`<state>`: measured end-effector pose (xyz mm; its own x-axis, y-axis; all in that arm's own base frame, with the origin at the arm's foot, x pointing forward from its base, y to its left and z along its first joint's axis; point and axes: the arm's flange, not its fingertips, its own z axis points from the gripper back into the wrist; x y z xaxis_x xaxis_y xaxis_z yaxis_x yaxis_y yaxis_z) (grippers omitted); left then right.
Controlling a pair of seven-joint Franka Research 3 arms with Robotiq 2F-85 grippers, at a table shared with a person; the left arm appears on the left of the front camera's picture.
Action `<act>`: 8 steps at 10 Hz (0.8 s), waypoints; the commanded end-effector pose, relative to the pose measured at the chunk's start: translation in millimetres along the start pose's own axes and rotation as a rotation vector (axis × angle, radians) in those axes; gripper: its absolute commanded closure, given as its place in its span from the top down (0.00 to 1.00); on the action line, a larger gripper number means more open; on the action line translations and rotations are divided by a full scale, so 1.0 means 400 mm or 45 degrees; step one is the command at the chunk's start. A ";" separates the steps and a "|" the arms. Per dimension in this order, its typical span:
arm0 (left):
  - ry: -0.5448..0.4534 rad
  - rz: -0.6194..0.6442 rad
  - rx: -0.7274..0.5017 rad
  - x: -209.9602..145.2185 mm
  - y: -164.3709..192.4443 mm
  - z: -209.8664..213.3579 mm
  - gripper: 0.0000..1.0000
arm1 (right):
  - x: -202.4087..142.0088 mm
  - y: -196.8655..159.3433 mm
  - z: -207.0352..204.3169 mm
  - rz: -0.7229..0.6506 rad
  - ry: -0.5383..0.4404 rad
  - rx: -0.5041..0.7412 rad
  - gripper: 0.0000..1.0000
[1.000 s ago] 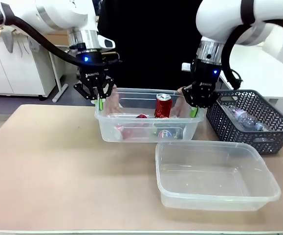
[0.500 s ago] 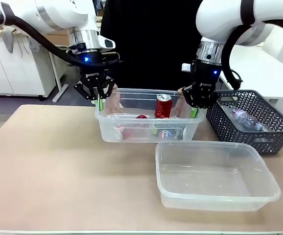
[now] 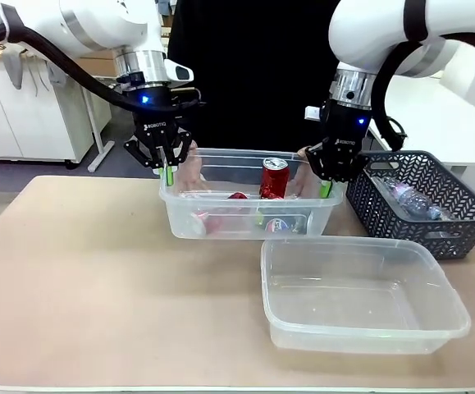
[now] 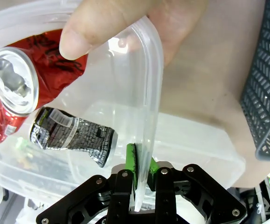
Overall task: Sort the waste into each basket.
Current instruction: Release the Organizing box you were holding.
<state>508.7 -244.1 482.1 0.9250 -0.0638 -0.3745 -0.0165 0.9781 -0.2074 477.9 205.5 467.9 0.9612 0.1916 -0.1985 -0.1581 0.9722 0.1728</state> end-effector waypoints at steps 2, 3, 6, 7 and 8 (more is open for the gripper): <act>-0.014 -0.043 -0.018 -0.016 -0.001 0.026 0.64 | -0.020 0.003 0.035 -0.037 -0.132 0.044 0.61; -0.078 -0.034 -0.030 -0.030 0.004 0.050 0.64 | -0.041 0.003 0.057 -0.060 -0.238 0.057 0.61; -0.261 0.025 -0.034 -0.108 0.050 0.127 1.00 | -0.138 -0.055 0.120 -0.082 -0.446 0.091 1.00; -0.329 0.036 -0.047 -0.137 0.061 0.146 1.00 | -0.164 -0.081 0.137 -0.110 -0.497 0.120 1.00; -0.386 0.028 -0.075 -0.166 0.074 0.156 1.00 | -0.192 -0.108 0.152 -0.117 -0.533 0.168 1.00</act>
<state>488.3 -207.2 568.2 0.9888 0.0083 -0.1491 -0.0460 0.9667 -0.2516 436.8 154.8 543.4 0.9885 0.0206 0.1500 -0.0583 0.9662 0.2511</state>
